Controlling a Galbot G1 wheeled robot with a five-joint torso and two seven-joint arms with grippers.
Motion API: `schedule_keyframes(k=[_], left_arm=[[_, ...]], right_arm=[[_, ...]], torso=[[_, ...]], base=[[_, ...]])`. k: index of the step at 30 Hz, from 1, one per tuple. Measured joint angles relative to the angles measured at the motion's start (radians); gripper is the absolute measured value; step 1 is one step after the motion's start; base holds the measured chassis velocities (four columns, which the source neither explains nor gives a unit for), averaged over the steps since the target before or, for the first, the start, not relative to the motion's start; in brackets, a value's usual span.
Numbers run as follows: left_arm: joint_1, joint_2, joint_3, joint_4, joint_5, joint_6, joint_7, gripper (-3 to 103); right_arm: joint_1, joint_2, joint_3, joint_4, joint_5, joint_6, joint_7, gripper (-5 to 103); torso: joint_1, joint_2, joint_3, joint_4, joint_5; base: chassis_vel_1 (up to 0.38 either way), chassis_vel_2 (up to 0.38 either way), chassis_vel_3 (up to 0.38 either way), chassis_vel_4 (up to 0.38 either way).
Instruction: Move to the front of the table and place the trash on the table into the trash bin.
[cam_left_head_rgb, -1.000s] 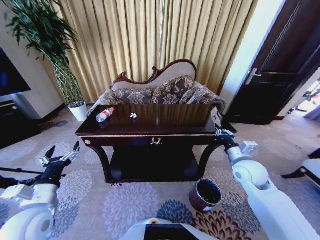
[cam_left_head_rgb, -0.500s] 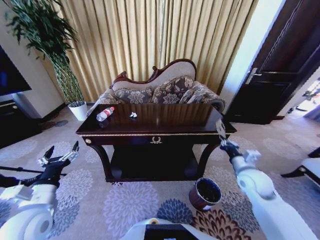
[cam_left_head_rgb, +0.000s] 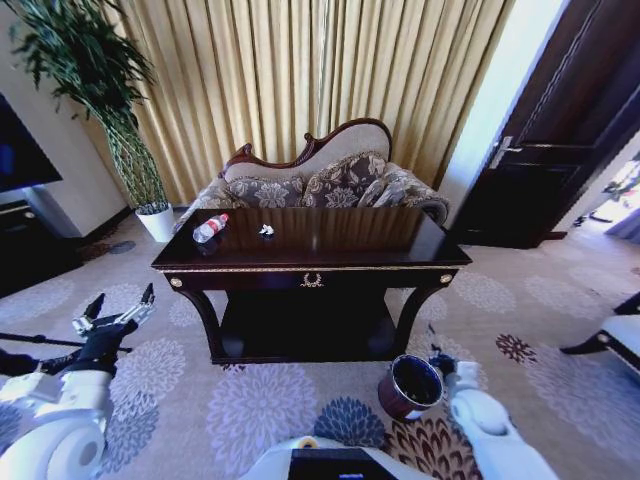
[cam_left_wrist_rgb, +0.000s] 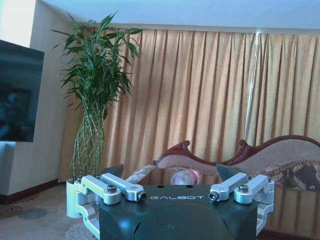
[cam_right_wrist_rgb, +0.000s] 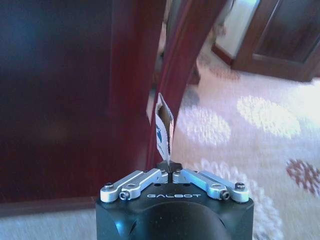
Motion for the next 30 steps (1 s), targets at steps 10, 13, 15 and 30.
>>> schedule_keyframes(k=[10,13,15,30], left_arm=[[0.008,-0.017,-0.002,-0.012,0.000,-0.002,0.000,100],[0.007,-0.018,-0.003,-0.013,0.000,-0.002,0.000,100],[0.006,-0.019,-0.002,-0.013,0.000,-0.002,0.000,100],[0.006,-0.017,-0.003,-0.013,0.002,0.000,-0.001,100]], right_arm=[[0.110,0.043,-0.021,-0.310,-0.149,0.068,0.024,0],[0.117,0.043,-0.021,-0.338,-0.151,0.078,0.026,0],[0.116,0.039,-0.023,-0.346,-0.145,0.085,0.026,0],[0.110,0.022,-0.028,-0.354,-0.146,0.098,0.004,0]], torso=[[0.000,0.000,0.000,-0.0003,-0.0001],[0.000,0.000,0.000,-0.0003,-0.0002],[0.000,0.000,0.000,-0.0003,-0.0001],[0.000,0.000,0.000,-0.0002,-0.0001]], base=[[0.000,0.000,0.000,0.000],[0.000,0.000,0.000,0.000],[0.000,0.000,0.000,0.000],[0.000,0.000,0.000,0.000]])
